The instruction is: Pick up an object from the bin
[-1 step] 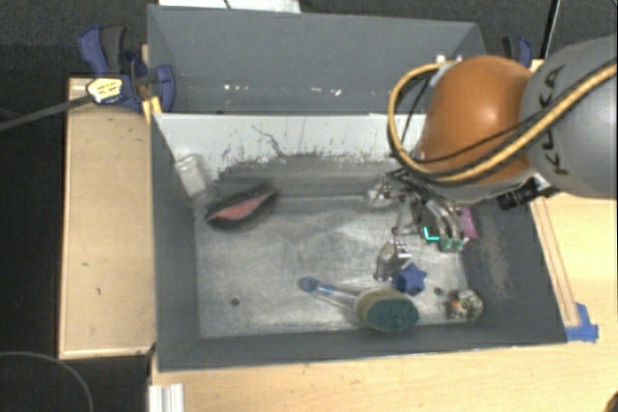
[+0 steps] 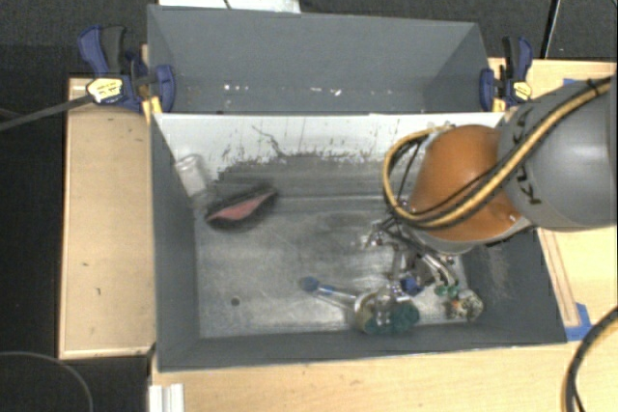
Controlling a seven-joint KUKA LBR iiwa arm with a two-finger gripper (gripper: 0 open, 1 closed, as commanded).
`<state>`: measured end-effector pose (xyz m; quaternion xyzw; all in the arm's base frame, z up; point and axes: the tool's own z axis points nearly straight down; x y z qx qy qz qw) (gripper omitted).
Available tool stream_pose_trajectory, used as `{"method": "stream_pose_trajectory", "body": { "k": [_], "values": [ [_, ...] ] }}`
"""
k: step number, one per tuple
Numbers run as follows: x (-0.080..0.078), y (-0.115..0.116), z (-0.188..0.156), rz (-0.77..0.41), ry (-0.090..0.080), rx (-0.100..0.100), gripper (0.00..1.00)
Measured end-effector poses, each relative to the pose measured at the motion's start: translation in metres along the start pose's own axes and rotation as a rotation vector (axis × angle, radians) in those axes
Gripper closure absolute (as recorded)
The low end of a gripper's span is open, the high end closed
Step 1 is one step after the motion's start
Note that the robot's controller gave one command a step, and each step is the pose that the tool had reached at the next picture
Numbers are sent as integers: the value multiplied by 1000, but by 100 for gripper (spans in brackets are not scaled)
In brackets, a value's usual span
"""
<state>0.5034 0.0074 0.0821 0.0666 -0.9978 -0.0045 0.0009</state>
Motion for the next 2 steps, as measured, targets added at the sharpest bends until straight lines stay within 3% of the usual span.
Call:
{"method": "stream_pose_trajectory", "body": {
  "k": [1,2],
  "values": [
    [4,0,-1,-2,18,1,100],
    [-13,-8,-156,-77,-12,11,100]
  ]
}}
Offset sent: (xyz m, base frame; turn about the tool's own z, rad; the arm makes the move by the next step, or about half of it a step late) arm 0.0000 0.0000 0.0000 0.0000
